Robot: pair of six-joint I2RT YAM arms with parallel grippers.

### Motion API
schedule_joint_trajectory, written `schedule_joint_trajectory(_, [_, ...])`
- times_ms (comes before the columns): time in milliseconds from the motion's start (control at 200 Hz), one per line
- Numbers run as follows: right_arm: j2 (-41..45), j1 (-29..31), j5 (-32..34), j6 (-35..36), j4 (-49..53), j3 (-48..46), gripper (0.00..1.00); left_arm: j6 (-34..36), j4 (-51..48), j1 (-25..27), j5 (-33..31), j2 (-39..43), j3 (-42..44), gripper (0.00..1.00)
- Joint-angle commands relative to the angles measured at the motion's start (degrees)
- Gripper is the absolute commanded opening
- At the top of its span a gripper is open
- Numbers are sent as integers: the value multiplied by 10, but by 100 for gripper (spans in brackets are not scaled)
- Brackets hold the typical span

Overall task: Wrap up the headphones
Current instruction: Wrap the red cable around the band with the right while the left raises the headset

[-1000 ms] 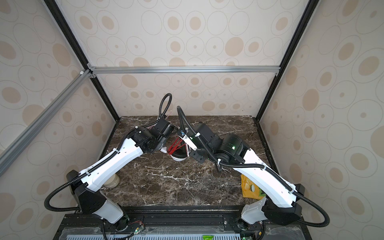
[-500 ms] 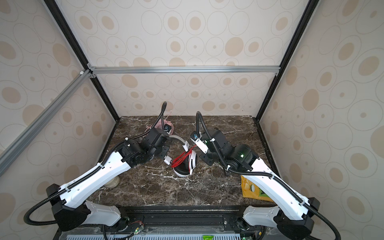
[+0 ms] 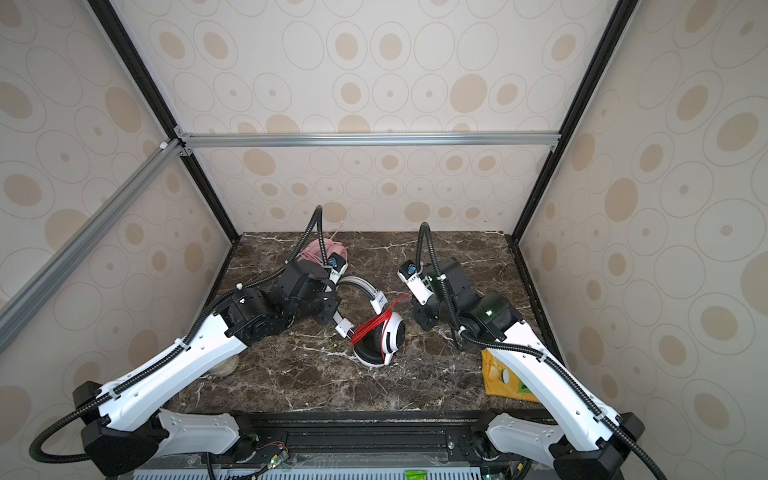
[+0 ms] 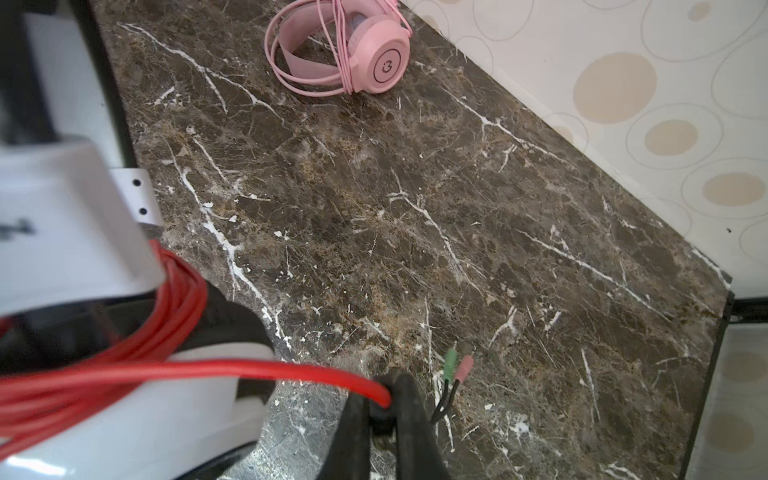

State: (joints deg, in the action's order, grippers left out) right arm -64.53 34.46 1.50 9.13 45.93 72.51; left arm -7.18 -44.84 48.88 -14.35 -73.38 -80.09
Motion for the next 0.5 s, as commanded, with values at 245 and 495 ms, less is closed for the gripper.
schedule_joint_trajectory(245, [-3, -48, -105, -38, -32, -57, 5, 1, 59, 9, 82, 24, -10, 0])
schedule_joint_trajectory(495, [9, -67, -208, -70, -94, -120, 43, -29, 59, 4, 114, 21, -36, 0])
